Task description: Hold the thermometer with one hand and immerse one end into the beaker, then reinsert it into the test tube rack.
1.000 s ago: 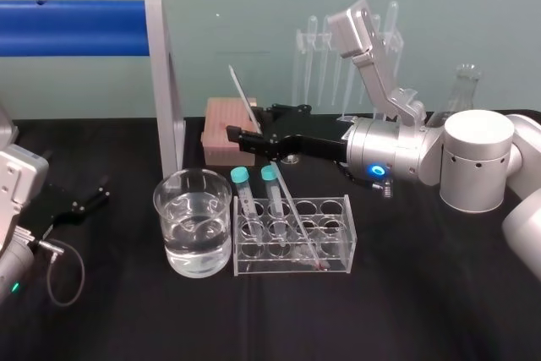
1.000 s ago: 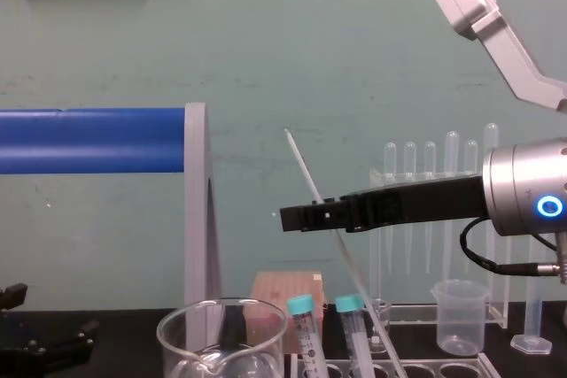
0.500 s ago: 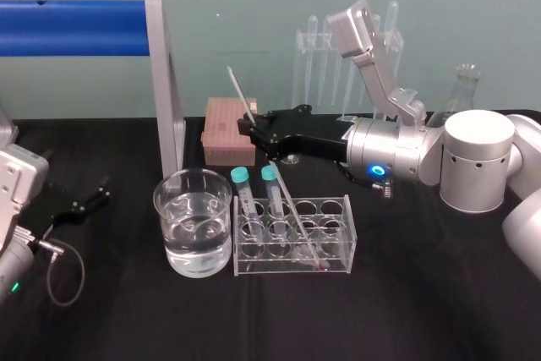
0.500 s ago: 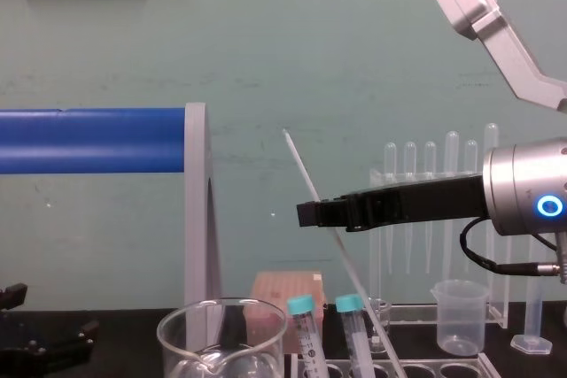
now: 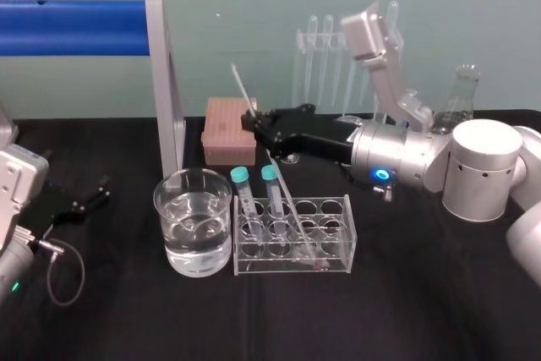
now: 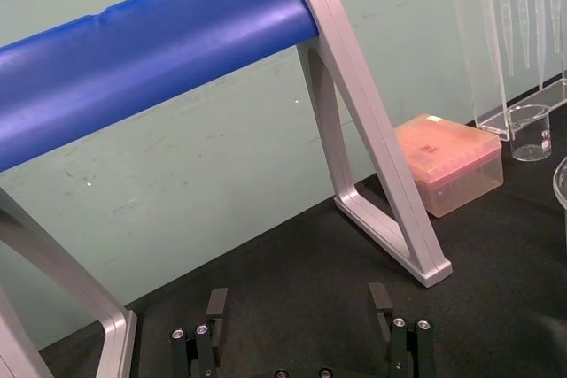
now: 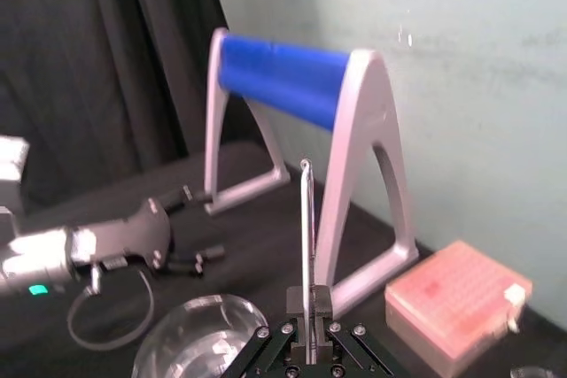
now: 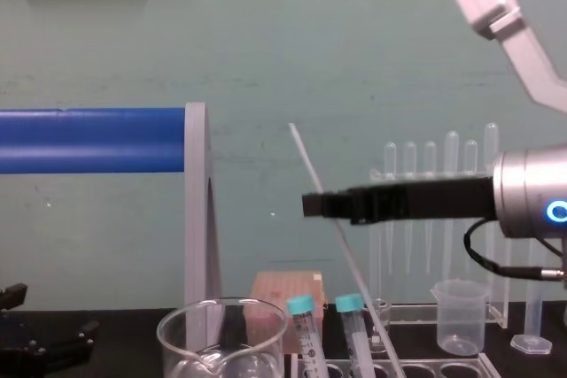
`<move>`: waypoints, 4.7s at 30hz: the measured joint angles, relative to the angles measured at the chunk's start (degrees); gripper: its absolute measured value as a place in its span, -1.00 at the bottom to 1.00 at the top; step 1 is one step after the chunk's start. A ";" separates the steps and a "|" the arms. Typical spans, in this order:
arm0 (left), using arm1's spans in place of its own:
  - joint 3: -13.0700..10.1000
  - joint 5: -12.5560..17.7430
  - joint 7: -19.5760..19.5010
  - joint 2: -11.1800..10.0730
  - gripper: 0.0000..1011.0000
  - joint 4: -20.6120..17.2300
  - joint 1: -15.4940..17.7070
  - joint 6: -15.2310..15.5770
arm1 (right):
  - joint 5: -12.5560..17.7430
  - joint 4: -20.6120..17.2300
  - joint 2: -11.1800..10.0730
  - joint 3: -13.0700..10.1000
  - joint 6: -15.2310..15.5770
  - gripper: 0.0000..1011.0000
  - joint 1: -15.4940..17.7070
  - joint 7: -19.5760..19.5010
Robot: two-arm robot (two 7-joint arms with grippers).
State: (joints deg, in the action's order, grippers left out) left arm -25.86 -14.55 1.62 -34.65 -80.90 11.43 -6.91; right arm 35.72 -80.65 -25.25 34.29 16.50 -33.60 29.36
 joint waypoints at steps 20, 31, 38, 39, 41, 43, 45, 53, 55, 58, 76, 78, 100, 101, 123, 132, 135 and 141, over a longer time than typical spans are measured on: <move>0.00 0.00 0.00 0.00 0.99 0.00 0.00 0.00 | 7.47 -13.38 -2.83 -9.90 -16.97 -0.89 5.87 4.43; 0.00 0.00 0.00 0.00 0.99 0.00 0.00 0.00 | 10.47 -5.88 3.44 -4.78 -18.41 -0.89 -1.94 11.18; 0.00 0.00 0.00 0.00 0.99 0.00 0.00 0.00 | 10.48 2.92 8.21 -0.05 -20.47 -0.89 -6.15 15.99; 0.00 0.00 0.00 0.00 0.99 0.00 0.00 0.00 | 10.36 4.10 8.69 0.38 -20.69 -0.89 -6.47 16.32; 0.00 0.00 0.00 0.00 0.99 0.00 0.00 0.00 | 9.83 7.27 9.82 1.51 -21.23 -0.89 -7.14 17.25; 0.00 0.00 0.00 0.00 0.99 0.00 0.00 0.00 | 9.34 10.40 10.83 2.34 -21.69 -0.89 -7.65 17.98; 0.00 0.00 0.00 0.00 0.99 0.00 0.00 0.00 | 9.06 12.30 11.40 2.77 -21.97 -0.89 -7.85 18.41; 0.00 0.00 0.00 0.00 0.99 0.00 0.00 0.00 | 7.39 21.09 13.91 3.69 -23.91 -0.89 -8.55 20.79; 0.00 0.00 0.00 0.00 0.99 0.00 0.00 0.00 | 7.12 22.21 14.23 3.71 -24.11 -0.89 -8.64 21.21; 0.00 0.00 0.00 0.00 0.99 0.00 0.00 0.00 | 6.66 23.55 14.68 3.71 -24.46 -0.89 -8.68 21.93; 0.00 0.00 0.00 0.00 0.99 0.00 0.00 0.00 | 4.19 25.20 15.26 3.47 -24.21 -0.89 -8.00 23.30; 0.00 0.00 0.00 0.00 0.99 0.00 0.00 0.00 | 4.02 25.17 15.29 3.42 -24.17 -0.89 -7.93 23.29; 0.00 0.00 0.00 0.00 0.99 0.00 0.00 0.00 | 2.69 25.03 15.44 3.06 -23.53 -0.89 -7.53 22.63; 0.00 0.00 0.00 0.00 0.99 0.00 0.00 0.00 | 2.66 25.05 15.45 3.06 -23.53 -0.89 -7.54 22.62; 0.00 0.00 0.00 0.00 0.99 0.00 0.00 0.00 | 2.50 25.16 15.54 2.83 -23.49 -0.89 -7.71 23.05; 0.00 0.00 0.00 0.00 0.99 0.00 0.00 0.00 | 2.50 25.17 15.51 2.87 -23.44 -0.89 -7.60 23.06; 0.00 0.00 0.00 0.00 0.99 0.00 0.00 0.00 | 2.50 25.24 15.51 2.89 -23.44 -0.89 -7.58 23.11; 0.00 0.00 0.00 0.00 0.99 0.00 0.00 0.00 | 2.47 25.20 15.45 2.96 -23.42 -0.89 -7.45 23.12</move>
State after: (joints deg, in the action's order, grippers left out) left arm -25.86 -14.55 1.62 -34.65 -80.90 11.43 -6.91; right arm 38.19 -55.45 -9.80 37.25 -6.92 -41.04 52.49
